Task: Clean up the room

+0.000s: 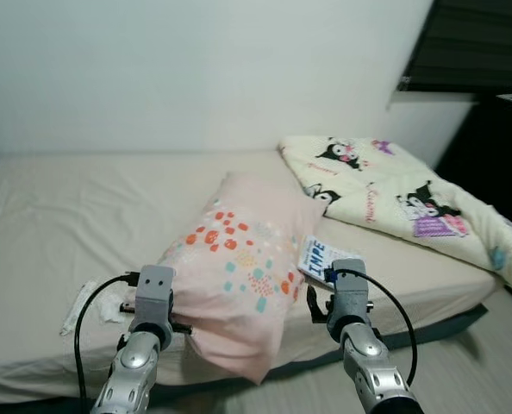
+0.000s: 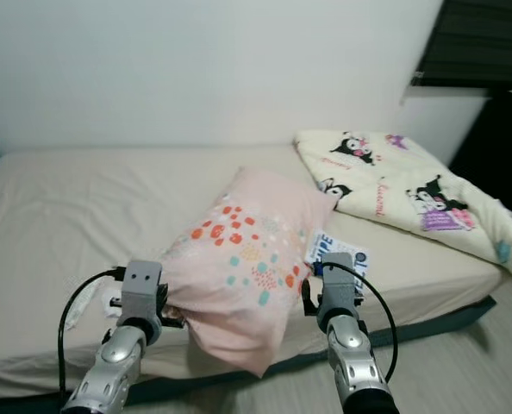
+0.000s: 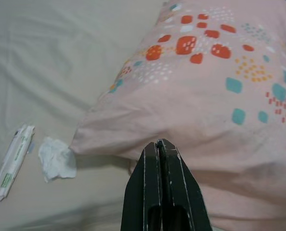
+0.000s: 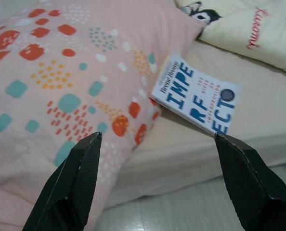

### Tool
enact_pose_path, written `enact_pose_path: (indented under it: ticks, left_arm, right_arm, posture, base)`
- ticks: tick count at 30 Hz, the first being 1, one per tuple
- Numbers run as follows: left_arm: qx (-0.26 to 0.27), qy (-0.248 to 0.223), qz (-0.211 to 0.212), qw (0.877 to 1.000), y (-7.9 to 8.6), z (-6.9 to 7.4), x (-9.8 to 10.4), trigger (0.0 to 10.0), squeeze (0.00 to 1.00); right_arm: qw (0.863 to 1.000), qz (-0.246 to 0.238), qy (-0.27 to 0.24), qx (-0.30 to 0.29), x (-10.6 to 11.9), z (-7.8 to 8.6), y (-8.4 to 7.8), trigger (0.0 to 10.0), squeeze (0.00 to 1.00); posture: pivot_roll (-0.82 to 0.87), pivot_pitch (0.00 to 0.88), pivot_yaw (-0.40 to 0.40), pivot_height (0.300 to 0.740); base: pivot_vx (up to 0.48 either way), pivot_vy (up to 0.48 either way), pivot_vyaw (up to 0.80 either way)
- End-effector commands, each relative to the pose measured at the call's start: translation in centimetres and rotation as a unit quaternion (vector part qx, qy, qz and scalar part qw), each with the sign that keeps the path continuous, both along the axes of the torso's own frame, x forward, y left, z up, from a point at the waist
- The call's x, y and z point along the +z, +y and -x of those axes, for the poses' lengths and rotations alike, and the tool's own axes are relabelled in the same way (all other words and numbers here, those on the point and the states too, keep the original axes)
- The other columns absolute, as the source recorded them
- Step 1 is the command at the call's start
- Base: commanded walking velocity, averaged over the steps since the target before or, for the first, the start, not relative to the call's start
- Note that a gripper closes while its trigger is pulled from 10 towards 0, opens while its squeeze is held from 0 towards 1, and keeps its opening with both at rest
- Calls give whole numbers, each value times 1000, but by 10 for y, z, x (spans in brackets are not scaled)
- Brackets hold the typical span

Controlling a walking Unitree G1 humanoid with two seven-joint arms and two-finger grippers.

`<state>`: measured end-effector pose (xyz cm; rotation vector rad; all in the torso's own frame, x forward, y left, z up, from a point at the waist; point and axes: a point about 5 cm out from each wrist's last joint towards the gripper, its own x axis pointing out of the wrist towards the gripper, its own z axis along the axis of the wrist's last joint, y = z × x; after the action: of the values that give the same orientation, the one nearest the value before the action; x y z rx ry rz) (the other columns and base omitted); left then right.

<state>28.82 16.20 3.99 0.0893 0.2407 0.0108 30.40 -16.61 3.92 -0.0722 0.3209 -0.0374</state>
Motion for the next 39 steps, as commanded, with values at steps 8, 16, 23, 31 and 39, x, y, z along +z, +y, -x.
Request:
enact_pose_path:
  ticks: [8, 16, 23, 31, 39]
  left_arm:
    - [-10, -5, 8, 1000, -7, -3, 3, 10000, 0]
    - [-17, -22, 3, 1000, -9, -4, 8, 10000, 0]
    - [-18, -30, 14, 999, -9, -5, 10, 10000, 0]
    - [-15, -28, 8, 999, -7, -6, 9, 10000, 0]
    - [-17, -33, 12, 999, -7, -5, 9, 10000, 0]
  right_arm:
    - [1000, -2, -2, -7, -1, 2, -4, 10000, 0]
    - [1000, 1, -4, -5, -1, 2, -5, 10000, 0]
    - [1000, 0, -8, 1, 0, 0, -2, 10000, 0]
    - [1000, 2, -10, 9, 1, -1, 1, 10000, 0]
    - [1000, 4, -11, 12, 1, 0, 1, 10000, 0]
  posture:
    - [-25, 0, -105, 740]
    - [-22, 0, -108, 740]
    - [-18, 0, -111, 740]
    - [-17, 0, -115, 740]
    - [-19, 0, -115, 740]
  base:
    - [0, 0, 0]
    - [0, 0, 0]
    - [0, 0, 0]
    - [0, 0, 0]
    - [0, 0, 0]
